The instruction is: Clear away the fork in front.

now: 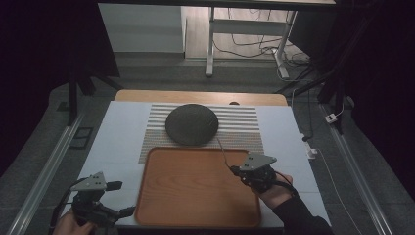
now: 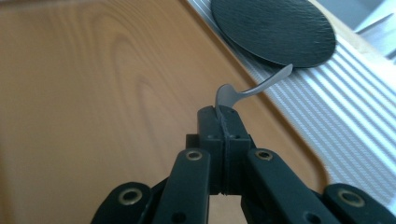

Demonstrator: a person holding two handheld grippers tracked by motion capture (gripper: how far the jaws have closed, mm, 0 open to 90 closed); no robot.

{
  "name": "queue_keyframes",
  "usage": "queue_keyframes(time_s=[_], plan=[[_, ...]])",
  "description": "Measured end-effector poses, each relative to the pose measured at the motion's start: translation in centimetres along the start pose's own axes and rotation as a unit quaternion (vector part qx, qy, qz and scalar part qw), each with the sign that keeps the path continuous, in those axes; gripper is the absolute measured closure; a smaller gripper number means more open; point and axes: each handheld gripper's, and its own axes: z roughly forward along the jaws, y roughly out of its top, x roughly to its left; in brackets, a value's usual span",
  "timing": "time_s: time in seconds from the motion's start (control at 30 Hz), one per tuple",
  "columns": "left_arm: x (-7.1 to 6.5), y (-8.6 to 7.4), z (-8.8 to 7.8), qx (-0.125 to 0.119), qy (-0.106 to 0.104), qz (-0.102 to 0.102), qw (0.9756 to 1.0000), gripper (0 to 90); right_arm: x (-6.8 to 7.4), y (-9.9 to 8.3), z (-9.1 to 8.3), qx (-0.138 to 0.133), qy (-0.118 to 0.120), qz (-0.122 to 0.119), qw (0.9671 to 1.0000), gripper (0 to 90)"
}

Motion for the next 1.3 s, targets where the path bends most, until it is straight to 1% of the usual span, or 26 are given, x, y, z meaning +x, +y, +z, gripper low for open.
queue_keyframes(time_s=[0.03,0.07,0.1,0.17,0.2,0.23,0.27,0.3,0.33,0.37,0.47,0.5,0.53,0.57,0.63,0.67,0.7,0.73,0.77,0.83,1.03,1.13,1.2,1.23,1.27,1.3], plan=[[0.0,0.2,0.2,0.000,0.000,0.003,1.0000,0.0,0.1,-0.1,-0.2,-0.005,0.007,0.005,0.9999,88.7],[0.0,0.3,0.4,0.001,-0.003,0.005,1.0000,0.0,0.1,-0.1,-0.2,-0.005,0.007,0.005,0.9999,88.7],[0.0,0.5,0.5,0.002,-0.005,0.006,1.0000,0.0,0.3,-0.2,-0.6,-0.014,0.020,0.010,0.9997,88.8],[0.0,0.9,0.8,0.003,-0.010,0.009,0.9999,0.0,0.5,-0.4,-0.9,-0.023,0.033,0.018,0.9990,88.7],[0.0,1.2,1.0,0.004,-0.013,0.009,0.9999,0.0,0.5,-0.4,-0.9,-0.023,0.033,0.018,0.9990,88.7],[0.0,1.4,1.1,0.005,-0.017,0.011,0.9998,0.0,0.8,-0.5,-1.3,-0.031,0.047,0.019,0.9982,88.8],[0.0,1.7,1.3,0.005,-0.021,0.015,0.9997,0.0,0.8,-0.5,-1.3,-0.031,0.047,0.019,0.9982,88.8],[0.1,1.9,1.5,0.005,-0.025,0.017,0.9995,0.0,1.0,-0.6,-1.6,-0.038,0.060,0.019,0.9973,88.8],[0.1,2.2,1.7,0.006,-0.026,0.019,0.9995,0.0,1.2,-0.7,-1.7,-0.041,0.066,0.020,0.9968,88.7],[0.1,2.5,1.9,0.006,-0.027,0.023,0.9993,0.0,1.2,-0.7,-1.7,-0.041,0.066,0.020,0.9968,88.7],[0.2,3.4,2.6,0.011,-0.029,0.037,0.9988,0.0,1.7,-0.9,-2.2,-0.048,0.089,0.022,0.9947,88.8],[0.2,3.7,2.8,0.013,-0.029,0.042,0.9986,0.0,1.7,-0.9,-2.2,-0.048,0.089,0.022,0.9947,88.8],[0.2,4.0,3.1,0.014,-0.031,0.047,0.9983,0.0,1.8,-1.0,-2.3,-0.051,0.094,0.025,0.9940,88.8],[0.2,4.3,3.4,0.015,-0.032,0.050,0.9981,0.0,2.0,-1.1,-2.5,-0.057,0.111,0.027,0.9919,88.7],[0.1,4.9,3.9,0.019,-0.034,0.059,0.9975,0.0,2.2,-1.1,-2.6,-0.062,0.124,0.029,0.9900,88.8],[0.0,5.5,4.4,0.021,-0.036,0.069,0.9968,0.0,2.3,-1.1,-2.7,-0.063,0.131,0.030,0.9889,88.7],[0.0,5.5,4.4,0.021,-0.036,0.069,0.9968,0.0,2.4,-1.1,-2.7,-0.064,0.136,0.030,0.9882,88.8],[-0.2,5.9,4.8,0.023,-0.041,0.074,0.9961,0.0,2.4,-1.1,-2.7,-0.064,0.136,0.030,0.9882,88.8],[-0.3,6.2,5.1,0.025,-0.045,0.078,0.9956,0.0,2.6,-1.1,-2.7,-0.068,0.145,0.030,0.9867,88.8],[-0.5,6.9,5.7,0.031,-0.048,0.089,0.9944,0.0,2.9,-0.9,-2.7,-0.069,0.156,0.029,0.9849,88.8],[-1.1,9.1,7.7,0.050,-0.057,0.127,0.9890,0.0,3.7,-0.4,-2.5,-0.073,0.185,0.016,0.9800,88.8],[-1.5,10.0,8.8,0.063,-0.064,0.149,0.9848,0.0,4.0,-0.2,-2.4,-0.078,0.202,0.012,0.9761,88.8],[-1.9,10.4,9.7,0.074,-0.065,0.167,0.9810,0.0,4.2,-0.1,-2.4,-0.079,0.213,0.004,0.9738,88.8],[-2.0,10.6,10.0,0.085,-0.065,0.181,0.9777,0.0,4.3,0.0,-2.4,-0.080,0.219,0.002,0.9725,88.8],[-2.2,10.7,10.4,0.092,-0.066,0.191,0.9750,0.0,4.4,0.0,-2.3,-0.083,0.223,0.000,0.9712,88.8],[-2.5,10.8,10.7,0.098,-0.070,0.201,0.9723,0.0,4.7,0.2,-2.4,-0.087,0.235,-0.004,0.9682,88.8]])
